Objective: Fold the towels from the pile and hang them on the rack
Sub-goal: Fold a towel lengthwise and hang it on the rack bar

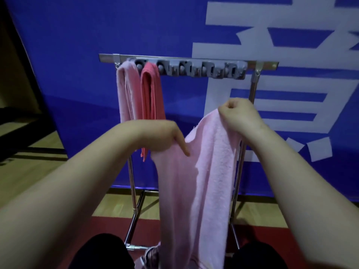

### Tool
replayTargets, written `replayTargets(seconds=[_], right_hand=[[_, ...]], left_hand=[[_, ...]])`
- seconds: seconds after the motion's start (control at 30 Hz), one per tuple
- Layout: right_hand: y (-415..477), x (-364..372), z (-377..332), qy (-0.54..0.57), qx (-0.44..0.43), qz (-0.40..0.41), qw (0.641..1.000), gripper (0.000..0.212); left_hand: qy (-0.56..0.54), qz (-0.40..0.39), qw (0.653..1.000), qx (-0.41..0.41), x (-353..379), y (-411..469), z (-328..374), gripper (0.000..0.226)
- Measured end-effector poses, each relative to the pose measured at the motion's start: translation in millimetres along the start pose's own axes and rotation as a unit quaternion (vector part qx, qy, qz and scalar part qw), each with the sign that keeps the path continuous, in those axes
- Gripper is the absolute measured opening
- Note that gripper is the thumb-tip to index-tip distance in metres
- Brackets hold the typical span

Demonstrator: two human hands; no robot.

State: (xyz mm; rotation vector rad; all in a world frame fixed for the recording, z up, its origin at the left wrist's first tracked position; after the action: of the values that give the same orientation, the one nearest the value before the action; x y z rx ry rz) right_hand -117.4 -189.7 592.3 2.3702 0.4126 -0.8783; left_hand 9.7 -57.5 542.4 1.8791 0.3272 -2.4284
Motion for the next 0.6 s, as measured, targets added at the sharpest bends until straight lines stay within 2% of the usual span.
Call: replayTargets(seconds=[0.07,0.13,0.33,0.43,0.47,0.53,0.57,0.6], right_hand=[[1,2,2,-0.009,0.004,-0.008,1.000,0.021],[0,4,2,-0.021,0.007,-0.013,1.000,0.022],[-7,16,0,-0.041,0.007,-0.027,0.999,0.022],[-13,31,-2,-0.041,-0.007,-0.061,0.997,0.020],[-15,37,-3,-0.035,-0.010,-0.074,0.997,0.020],[-19,48,-5,-0.025,-0.011,-0.088,0.996,0.019],[-22,53,-7,-0.021,-0.012,-0.092,0.995,0.019],[-23,58,-9,-0.016,-0.014,-0.098,0.995,0.020]], left_hand=[[0.001,-0.084,0.996,-0.020,27,-3,5,0.086],[-0.038,-0.124,0.991,-0.042,44,-4,7,0.094],[-0.217,-0.061,0.971,-0.079,39,2,6,0.081],[-0.393,-0.018,0.915,-0.089,33,5,6,0.068],[-0.456,-0.007,0.885,-0.094,33,6,9,0.067],[-0.585,-0.002,0.804,-0.104,37,10,14,0.065],[-0.624,0.002,0.775,-0.102,38,15,17,0.063],[-0.636,0.006,0.766,-0.094,38,17,20,0.057]])
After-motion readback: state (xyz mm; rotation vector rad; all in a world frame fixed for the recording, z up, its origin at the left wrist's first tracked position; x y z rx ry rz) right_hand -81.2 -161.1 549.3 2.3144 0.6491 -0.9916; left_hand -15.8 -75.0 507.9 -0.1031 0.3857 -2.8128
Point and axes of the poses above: each hand's wrist, its own y-axis towards the middle knuckle, its own x-axis out of the palm, z = x × y, the point moved 9 cm from there along y, towards the middle knuckle, and after that the axes turned 5 degrees about -y, right-handed, at the moved point
